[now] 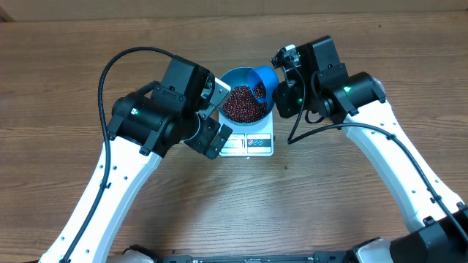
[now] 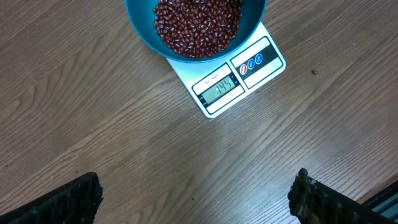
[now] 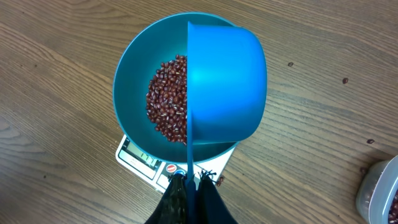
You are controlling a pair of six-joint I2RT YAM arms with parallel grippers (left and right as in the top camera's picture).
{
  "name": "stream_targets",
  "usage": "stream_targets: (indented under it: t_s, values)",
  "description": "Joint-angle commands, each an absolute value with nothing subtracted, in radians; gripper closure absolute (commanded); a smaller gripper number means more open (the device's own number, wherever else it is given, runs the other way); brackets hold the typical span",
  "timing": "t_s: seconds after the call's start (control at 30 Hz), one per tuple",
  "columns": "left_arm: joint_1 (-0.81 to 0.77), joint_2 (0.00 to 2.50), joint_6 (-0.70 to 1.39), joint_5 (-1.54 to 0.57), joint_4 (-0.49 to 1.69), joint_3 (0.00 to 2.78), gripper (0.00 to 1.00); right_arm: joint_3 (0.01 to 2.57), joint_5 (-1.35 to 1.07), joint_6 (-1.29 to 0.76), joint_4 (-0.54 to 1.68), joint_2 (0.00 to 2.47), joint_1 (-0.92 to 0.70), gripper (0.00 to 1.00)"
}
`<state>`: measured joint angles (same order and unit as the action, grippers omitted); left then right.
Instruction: Scoop item into bowl and weigh 150g on scale
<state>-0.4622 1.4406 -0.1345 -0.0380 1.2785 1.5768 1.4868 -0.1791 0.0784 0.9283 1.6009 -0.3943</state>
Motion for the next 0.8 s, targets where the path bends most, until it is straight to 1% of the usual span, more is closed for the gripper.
stream_targets:
  t_s: [0.0,0.07,0.1,0.17,0.23,0.3,0.33,0.77]
  values:
    - [-0.458,1.438,-0.15,-0.049,1.278,1.575,0.0,1.518,-0.177,0.071,0.921,1.579,-0.399,0.96]
    - [-0.458,1.438,-0.15,-0.049,1.278,1.575,0.0,1.518,-0.197,0.078,0.926,1.579,-0.399,0.96]
    - [-0.458,1.438,-0.15,-0.049,1.278,1.575,0.01,1.518,-0.266,0.144,0.937,1.579,-0.399,0.96]
    - [-0.458,1.438,-0.15,-0.049,1.278,1.575,0.01,1.518,-0.304,0.192,0.945,1.579,-0.399,0.96]
    - [-0.458,1.438,-0.15,-0.049,1.278,1.575,0.0,1.518,-0.263,0.178,0.938,1.579,-0.399,0.96]
    - [-0.458,1.438,-0.15,-0.049,1.278,1.575,0.01,1.518,-0.171,0.085,0.923,1.579,-0.399,0.96]
    - [-0.458,1.438,-0.15,-0.049,1.278,1.575,0.0,1.518,-0.16,0.071,0.922,1.579,-0.399,0.96]
    - [-0.458,1.438,-0.15,-0.049,1.278,1.575,0.01,1.518,-0.162,0.071,0.926,1.579,-0.399,0.96]
